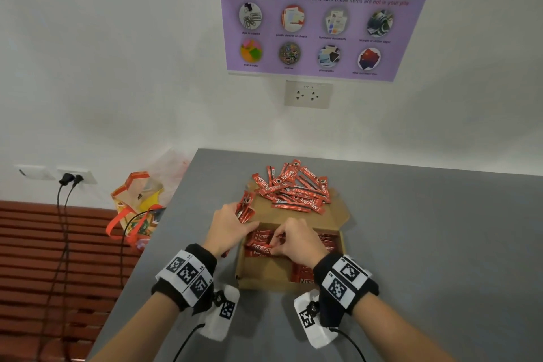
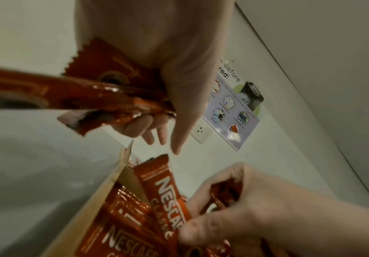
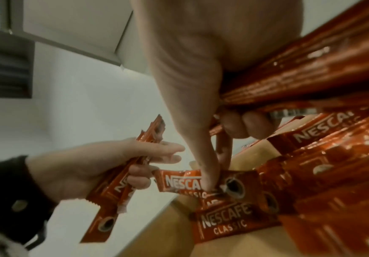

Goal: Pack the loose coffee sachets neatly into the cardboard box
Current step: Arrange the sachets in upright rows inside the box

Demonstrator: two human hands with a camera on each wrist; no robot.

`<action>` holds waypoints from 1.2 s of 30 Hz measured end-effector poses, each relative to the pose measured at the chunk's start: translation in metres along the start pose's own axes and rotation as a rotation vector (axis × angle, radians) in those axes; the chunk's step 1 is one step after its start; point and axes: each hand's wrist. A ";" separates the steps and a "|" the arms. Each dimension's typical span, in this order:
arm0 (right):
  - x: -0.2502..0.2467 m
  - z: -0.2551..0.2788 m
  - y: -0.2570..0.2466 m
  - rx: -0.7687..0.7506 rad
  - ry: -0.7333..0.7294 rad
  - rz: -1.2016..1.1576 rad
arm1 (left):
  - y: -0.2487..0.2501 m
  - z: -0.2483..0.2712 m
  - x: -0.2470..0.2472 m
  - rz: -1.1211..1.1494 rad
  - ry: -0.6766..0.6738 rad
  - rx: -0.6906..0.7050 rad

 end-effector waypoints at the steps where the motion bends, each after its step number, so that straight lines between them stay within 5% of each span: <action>1: 0.001 -0.002 -0.002 -0.017 -0.012 0.037 | -0.001 0.000 0.002 -0.028 -0.012 -0.003; 18: 0.013 -0.013 -0.020 -0.147 -0.065 0.492 | -0.017 -0.006 0.018 -0.313 -0.133 -0.036; 36: 0.014 -0.025 -0.020 -0.144 -0.122 0.493 | -0.015 -0.007 0.016 -0.304 -0.143 -0.026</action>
Point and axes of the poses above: each hand's wrist, its own z-axis away from the middle knuckle, its own x-axis out of the palm, y = z × x, and after that the axes turned 2 degrees about z, right-handed
